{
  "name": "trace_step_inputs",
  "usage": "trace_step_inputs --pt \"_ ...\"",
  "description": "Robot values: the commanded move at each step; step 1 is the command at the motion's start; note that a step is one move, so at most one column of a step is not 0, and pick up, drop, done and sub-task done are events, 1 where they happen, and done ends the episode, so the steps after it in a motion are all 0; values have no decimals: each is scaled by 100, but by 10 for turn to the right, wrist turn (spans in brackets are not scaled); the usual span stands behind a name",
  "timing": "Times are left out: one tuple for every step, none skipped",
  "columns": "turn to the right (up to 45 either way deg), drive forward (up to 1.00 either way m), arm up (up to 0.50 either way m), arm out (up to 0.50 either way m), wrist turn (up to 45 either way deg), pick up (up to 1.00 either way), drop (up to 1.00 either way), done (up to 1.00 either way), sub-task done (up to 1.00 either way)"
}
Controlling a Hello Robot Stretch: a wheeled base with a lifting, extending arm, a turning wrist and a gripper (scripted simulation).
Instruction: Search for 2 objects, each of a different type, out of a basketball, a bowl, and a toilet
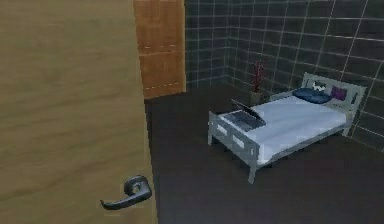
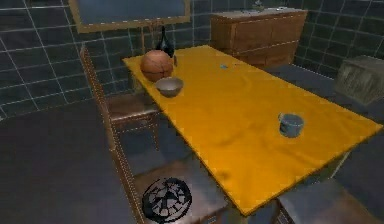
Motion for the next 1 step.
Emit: trace_step_inputs --pt "240 0 0 0 0 0 0 0 0"
